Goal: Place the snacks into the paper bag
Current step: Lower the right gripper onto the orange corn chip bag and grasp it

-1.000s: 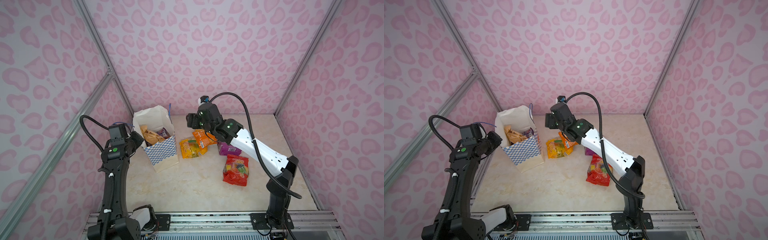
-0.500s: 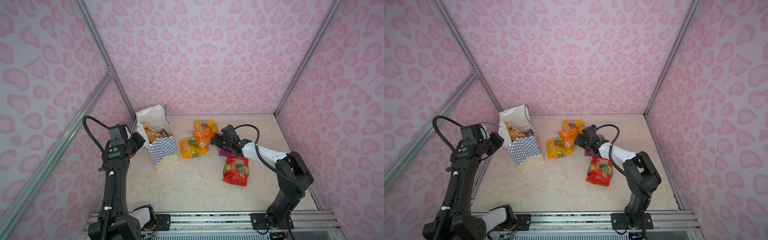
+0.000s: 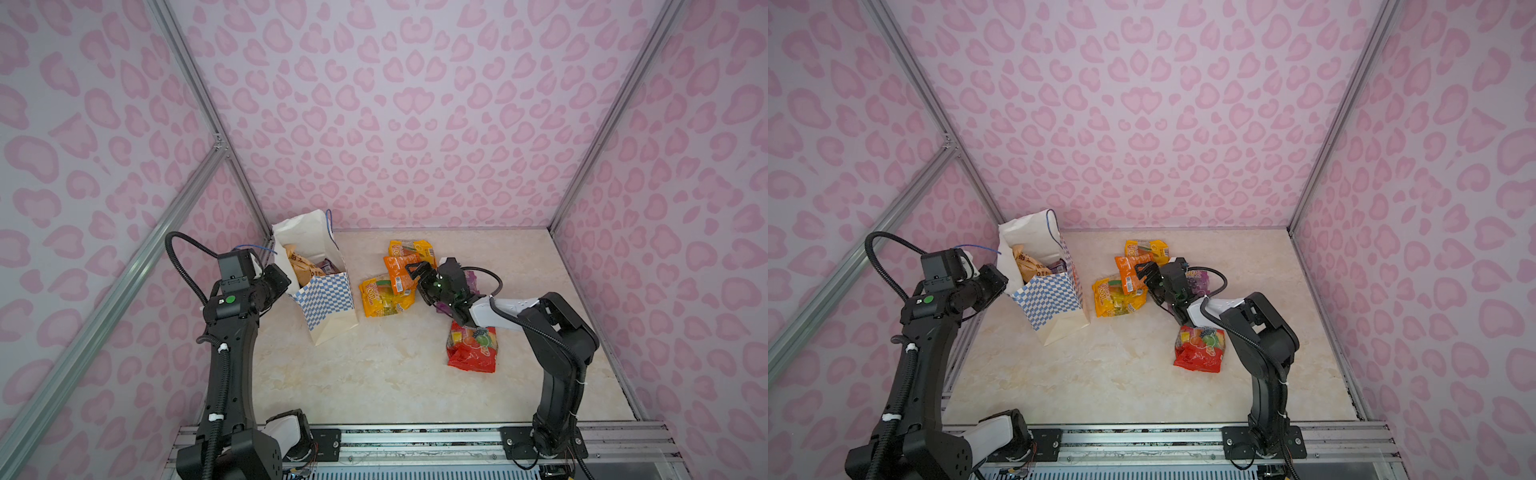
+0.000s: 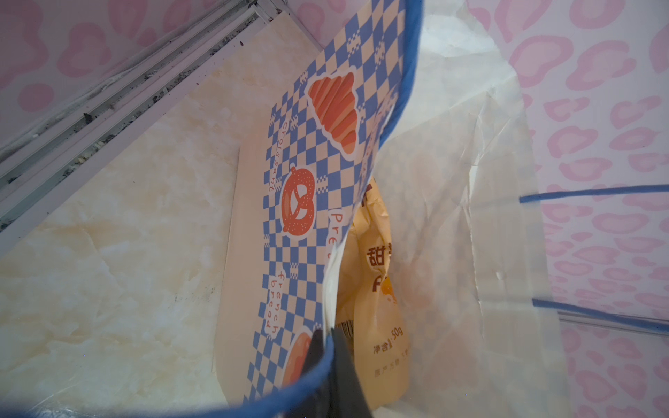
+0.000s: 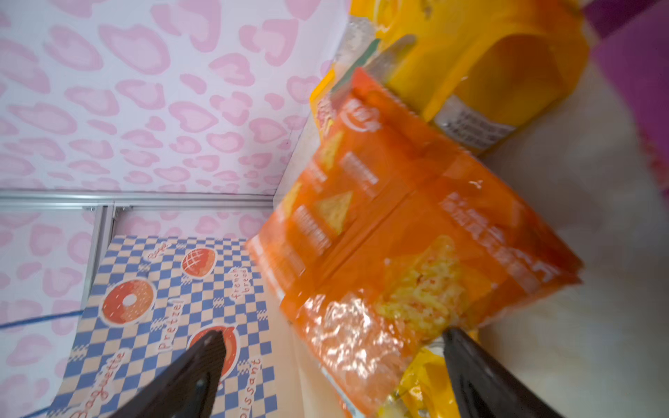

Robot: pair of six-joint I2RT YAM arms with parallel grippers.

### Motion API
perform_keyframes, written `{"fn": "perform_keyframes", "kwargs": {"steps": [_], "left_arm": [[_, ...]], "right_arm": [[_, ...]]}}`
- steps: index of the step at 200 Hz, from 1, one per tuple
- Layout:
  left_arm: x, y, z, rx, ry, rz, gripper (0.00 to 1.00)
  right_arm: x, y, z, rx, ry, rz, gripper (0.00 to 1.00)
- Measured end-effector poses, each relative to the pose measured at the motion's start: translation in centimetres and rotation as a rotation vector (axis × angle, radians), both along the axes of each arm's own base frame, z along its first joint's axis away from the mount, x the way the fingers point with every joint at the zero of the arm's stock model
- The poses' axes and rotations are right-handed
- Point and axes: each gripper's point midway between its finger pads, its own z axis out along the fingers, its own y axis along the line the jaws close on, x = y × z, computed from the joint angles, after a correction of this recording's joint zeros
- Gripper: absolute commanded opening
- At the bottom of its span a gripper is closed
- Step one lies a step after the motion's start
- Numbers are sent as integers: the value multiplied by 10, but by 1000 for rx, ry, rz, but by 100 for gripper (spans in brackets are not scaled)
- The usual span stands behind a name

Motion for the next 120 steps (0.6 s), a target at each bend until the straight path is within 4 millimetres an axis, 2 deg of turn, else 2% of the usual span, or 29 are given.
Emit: {"fn": "perform_keyframes", "kwargs": {"steps": [16, 53, 80, 120], "left_arm": [[0, 0, -1, -1, 3, 0, 6], [0, 0, -1, 0, 3, 0, 6], [1, 0, -3, -2, 8, 0, 6], [2, 0, -2, -2, 7, -1, 6]], "right_arm": [[-5, -5, -18, 14, 68, -31, 97], [-5, -11, -1, 17, 55, -87, 97], [9, -21, -23, 6, 82, -133, 97], [25, -21, -40, 13, 77, -157, 96]]}}
